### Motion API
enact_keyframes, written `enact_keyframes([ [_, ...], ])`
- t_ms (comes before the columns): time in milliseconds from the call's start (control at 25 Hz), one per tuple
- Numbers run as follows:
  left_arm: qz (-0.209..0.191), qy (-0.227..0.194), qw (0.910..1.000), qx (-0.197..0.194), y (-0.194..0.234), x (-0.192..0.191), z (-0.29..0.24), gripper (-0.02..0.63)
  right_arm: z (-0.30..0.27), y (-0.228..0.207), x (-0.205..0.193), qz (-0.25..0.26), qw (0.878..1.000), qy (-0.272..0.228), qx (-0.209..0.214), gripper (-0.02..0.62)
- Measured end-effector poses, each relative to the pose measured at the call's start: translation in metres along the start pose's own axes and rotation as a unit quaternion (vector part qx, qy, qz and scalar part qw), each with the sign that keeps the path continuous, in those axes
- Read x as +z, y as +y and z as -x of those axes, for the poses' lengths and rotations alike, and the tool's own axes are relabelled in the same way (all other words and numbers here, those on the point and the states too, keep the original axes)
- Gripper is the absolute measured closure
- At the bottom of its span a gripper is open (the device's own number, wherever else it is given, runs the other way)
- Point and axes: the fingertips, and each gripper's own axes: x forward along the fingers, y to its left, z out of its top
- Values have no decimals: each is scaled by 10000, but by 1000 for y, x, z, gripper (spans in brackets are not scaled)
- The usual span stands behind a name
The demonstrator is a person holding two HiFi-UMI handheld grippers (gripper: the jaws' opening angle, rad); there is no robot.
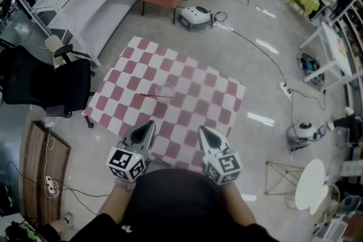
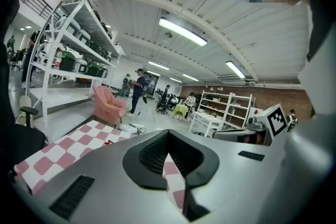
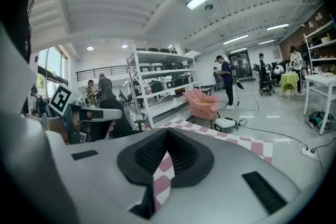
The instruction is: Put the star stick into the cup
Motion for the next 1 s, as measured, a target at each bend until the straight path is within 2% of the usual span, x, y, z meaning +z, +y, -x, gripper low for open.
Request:
enact_keyframes([
  [240,-97,-139,9998,-144,-29,4,20,565,13,14,11,510,9984,-224,134,581],
  [480,-183,-222,9993,-218,-39,8,30,565,26,18,16,611,9975,-348,90,581],
  [1000,-84,-187,9989,-420,-46,4,31,565,31,29,12,818,9957,-393,194,581],
])
